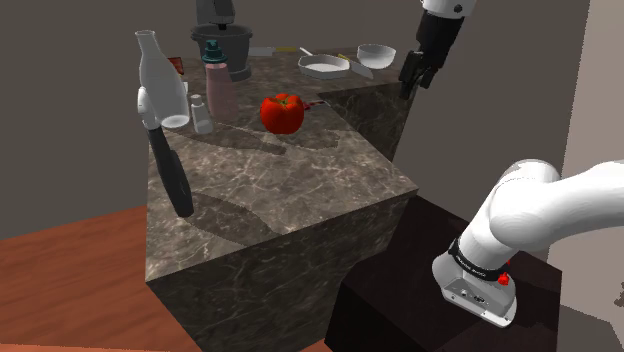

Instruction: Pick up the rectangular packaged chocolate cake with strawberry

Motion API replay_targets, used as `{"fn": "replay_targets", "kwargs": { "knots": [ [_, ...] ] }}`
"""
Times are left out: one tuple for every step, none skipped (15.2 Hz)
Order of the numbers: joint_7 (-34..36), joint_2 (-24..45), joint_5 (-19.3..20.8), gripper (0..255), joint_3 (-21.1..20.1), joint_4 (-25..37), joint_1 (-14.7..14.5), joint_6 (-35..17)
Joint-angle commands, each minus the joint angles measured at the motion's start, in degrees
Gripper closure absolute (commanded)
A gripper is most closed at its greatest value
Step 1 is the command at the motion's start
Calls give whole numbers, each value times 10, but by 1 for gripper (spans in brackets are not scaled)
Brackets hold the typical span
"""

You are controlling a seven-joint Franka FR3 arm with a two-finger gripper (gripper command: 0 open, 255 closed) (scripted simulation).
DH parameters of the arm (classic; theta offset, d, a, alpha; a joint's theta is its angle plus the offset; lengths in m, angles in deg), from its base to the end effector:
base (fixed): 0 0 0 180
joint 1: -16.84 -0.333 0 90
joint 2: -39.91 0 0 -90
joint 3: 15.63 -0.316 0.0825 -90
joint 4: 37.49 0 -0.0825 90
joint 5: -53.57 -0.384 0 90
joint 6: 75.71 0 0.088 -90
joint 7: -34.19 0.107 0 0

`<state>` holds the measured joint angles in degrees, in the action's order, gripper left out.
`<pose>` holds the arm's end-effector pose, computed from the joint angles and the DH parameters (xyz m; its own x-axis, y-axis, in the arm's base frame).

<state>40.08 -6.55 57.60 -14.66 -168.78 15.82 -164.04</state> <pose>0.2972 -0.0095 0.6260 0.9928 -0.0991 0.0666 -0.1026 -0.9934 0.0512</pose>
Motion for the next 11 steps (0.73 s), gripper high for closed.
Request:
{"fn": "replay_targets", "kwargs": {
  "knots": [
    [0,0,0,0,0,0,0,0],
    [-27,14,7,0,13,2,-4,-12],
    [-53,29,14,0,27,5,-9,-25],
    [-79,45,21,0,40,9,-13,-37],
    [-106,62,26,0,53,14,-18,-49],
    [-132,80,31,0,65,20,-23,-60],
    [-158,98,35,0,77,27,-28,-72],
    [-184,117,37,0,89,36,-33,-83],
    [-210,137,39,0,100,45,-38,-94],
    [-236,157,40,0,111,55,-43,-104],
    [-262,178,40,0,122,65,-49,-114]
  ]
}}
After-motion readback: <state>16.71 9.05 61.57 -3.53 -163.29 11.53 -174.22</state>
